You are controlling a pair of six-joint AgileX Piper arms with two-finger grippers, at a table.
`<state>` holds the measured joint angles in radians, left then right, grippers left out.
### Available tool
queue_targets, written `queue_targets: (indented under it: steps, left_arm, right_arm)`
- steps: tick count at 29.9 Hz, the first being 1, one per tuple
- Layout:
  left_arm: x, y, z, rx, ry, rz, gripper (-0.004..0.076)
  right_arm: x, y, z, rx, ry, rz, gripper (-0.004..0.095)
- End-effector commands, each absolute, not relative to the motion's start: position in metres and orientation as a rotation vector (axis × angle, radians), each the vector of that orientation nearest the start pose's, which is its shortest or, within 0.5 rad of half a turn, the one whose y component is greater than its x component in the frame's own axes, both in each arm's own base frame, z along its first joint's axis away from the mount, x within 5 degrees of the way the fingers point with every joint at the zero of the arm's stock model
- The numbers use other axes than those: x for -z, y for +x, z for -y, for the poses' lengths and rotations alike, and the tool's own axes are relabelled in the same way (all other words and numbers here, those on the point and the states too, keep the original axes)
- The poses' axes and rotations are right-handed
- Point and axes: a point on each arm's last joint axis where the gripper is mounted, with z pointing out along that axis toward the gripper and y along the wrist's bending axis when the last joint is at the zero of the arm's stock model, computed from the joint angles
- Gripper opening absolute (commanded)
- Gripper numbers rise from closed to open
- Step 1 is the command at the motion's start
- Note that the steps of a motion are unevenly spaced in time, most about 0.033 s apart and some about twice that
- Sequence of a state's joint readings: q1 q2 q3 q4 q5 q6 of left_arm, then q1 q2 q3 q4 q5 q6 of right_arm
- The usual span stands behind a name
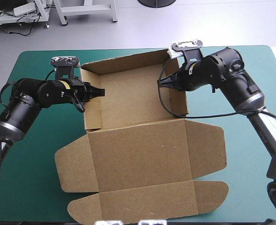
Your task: Fold the box
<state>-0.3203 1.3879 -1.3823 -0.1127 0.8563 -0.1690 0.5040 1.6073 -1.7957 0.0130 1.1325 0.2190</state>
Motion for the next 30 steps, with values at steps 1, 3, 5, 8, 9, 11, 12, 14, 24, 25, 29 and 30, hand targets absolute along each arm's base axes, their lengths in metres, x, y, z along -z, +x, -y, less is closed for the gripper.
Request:
queue_targets:
  steps: [1, 3, 5, 8, 9, 11, 12, 14, 24, 25, 29, 30]
  left_arm:
    - [-0.412, 0.276, 0.106, 0.476, 0.101, -2.232, -0.0006]
    - [-0.412, 0.276, 0.107, 0.479, 0.099, -2.228, -0.0006]
    - [-0.412, 0.276, 0.107, 0.481, 0.097, -2.225, -0.0006]
    - [-0.414, 0.277, 0.106, 0.476, 0.09, -2.207, -0.0006]
    - [-0.414, 0.278, 0.105, 0.464, 0.089, -2.199, -0.0006]
    - [-0.415, 0.279, 0.103, 0.434, 0.083, -2.191, -0.0006]
    - [-0.415, 0.28, 0.102, 0.413, 0.085, -2.196, -0.0006]
    - [-0.414, 0.282, 0.102, 0.379, 0.097, -2.222, -0.0006]
    - [-0.406, 0.306, 0.103, 0.226, 0.133, -2.378, -0.0006]
    - [-0.402, 0.309, 0.104, 0.214, 0.145, -2.402, -0.0006]
    - [-0.38, 0.326, 0.108, 0.143, 0.177, -2.519, -0.0006]
    - [-0.376, 0.329, 0.109, 0.133, 0.186, -2.533, -0.0006]
  right_arm:
    - [-0.452, 0.285, -0.171, -0.409, -0.341, -2.312, -0.0004]
    - [-0.451, 0.284, -0.172, -0.375, -0.339, -2.314, -0.0004]
    - [-0.451, 0.283, -0.173, -0.366, -0.341, -2.314, -0.0004]
    - [-0.448, 0.286, -0.174, -0.36, -0.334, -2.324, -0.0004]
    - [-0.447, 0.286, -0.173, -0.343, -0.322, -2.335, -0.0004]
    - [-0.442, 0.289, -0.173, -0.321, -0.32, -2.362, -0.0004]
    - [-0.438, 0.291, -0.175, -0.313, -0.32, -2.382, -0.0004]
    - [-0.431, 0.295, -0.177, -0.299, -0.322, -2.414, -0.0003]
    - [-0.4, 0.31, -0.183, -0.148, -0.351, -2.546, -0.0004]
    - [-0.399, 0.311, -0.183, -0.141, -0.35, -2.549, -0.0004]
    - [-0.392, 0.316, -0.182, -0.114, -0.336, -2.567, -0.0004]
    - [-0.39, 0.318, -0.182, -0.119, -0.33, -2.583, -0.0004]
